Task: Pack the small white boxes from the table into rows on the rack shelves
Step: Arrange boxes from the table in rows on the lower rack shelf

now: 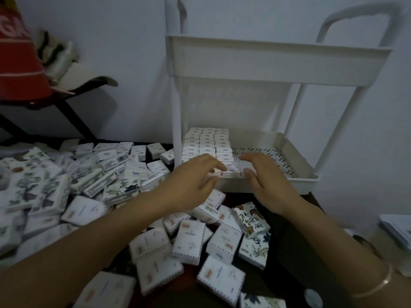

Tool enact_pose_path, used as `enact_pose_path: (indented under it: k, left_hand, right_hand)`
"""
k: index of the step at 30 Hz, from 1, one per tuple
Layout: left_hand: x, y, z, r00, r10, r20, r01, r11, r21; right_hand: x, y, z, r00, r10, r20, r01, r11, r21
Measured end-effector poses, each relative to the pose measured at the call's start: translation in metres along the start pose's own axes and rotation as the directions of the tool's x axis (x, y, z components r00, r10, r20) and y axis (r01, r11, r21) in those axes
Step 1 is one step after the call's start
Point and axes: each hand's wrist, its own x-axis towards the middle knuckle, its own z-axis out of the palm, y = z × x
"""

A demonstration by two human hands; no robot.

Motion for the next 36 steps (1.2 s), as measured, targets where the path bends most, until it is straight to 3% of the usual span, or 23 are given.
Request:
enact_pose_path:
  k: [2,5,8,11,16,23,27,29,32,36]
  left_hand:
    - [-0.026,0.005,-0.013,0.997,-0.03,-0.065,0.029,0.999,-0.015]
    - [-0.063,0.011,-0.025,0.993,-0.096,-0.064,0.097,0.995,0.006]
    - [-0.096,0.015,-0.024,0.988,-0.147,-0.049,0.151,0.986,0.074]
    - [-0.117,0.017,-0.018,0.963,-0.247,-0.107,0.251,0.968,0.018]
    - [-0.118,0.022,0.004,0.922,-0.383,-0.057,0.387,0.916,0.104]
    - [-0.11,0.034,0.017,0.9,-0.435,-0.021,0.436,0.899,0.048]
    - [-0.112,0.037,0.024,0.888,-0.457,0.039,0.458,0.876,-0.15]
    - [-0.114,0.036,0.023,0.877,-0.477,0.057,0.468,0.822,-0.325]
    - [-0.113,0.032,0.02,0.855,-0.514,0.067,0.472,0.719,-0.51]
    - [-0.106,0.034,0.014,0.82,-0.558,0.13,0.472,0.53,-0.704]
  right_hand:
    - [-0.018,-0.027,-0.002,0.996,-0.083,-0.041,0.084,0.996,0.019]
    - [-0.045,-0.062,-0.003,0.996,-0.08,-0.037,0.079,0.997,-0.012]
    - [-0.068,-0.08,-0.001,0.999,0.021,0.031,-0.019,0.996,-0.084]
    - [-0.088,-0.087,0.007,0.987,0.16,0.034,-0.15,0.968,-0.199]
    - [-0.098,-0.099,0.029,0.914,0.405,0.029,-0.36,0.84,-0.406]
    - [-0.099,-0.113,0.048,0.874,0.484,-0.045,-0.464,0.803,-0.375]
    - [-0.107,-0.11,0.045,0.858,0.511,-0.043,-0.506,0.83,-0.234]
    - [-0.112,-0.106,0.042,0.828,0.561,0.02,-0.561,0.828,-0.024]
    - [-0.117,-0.099,0.037,0.767,0.638,0.066,-0.611,0.697,0.374]
    - [-0.117,-0.091,0.029,0.762,0.636,0.124,-0.53,0.503,0.682]
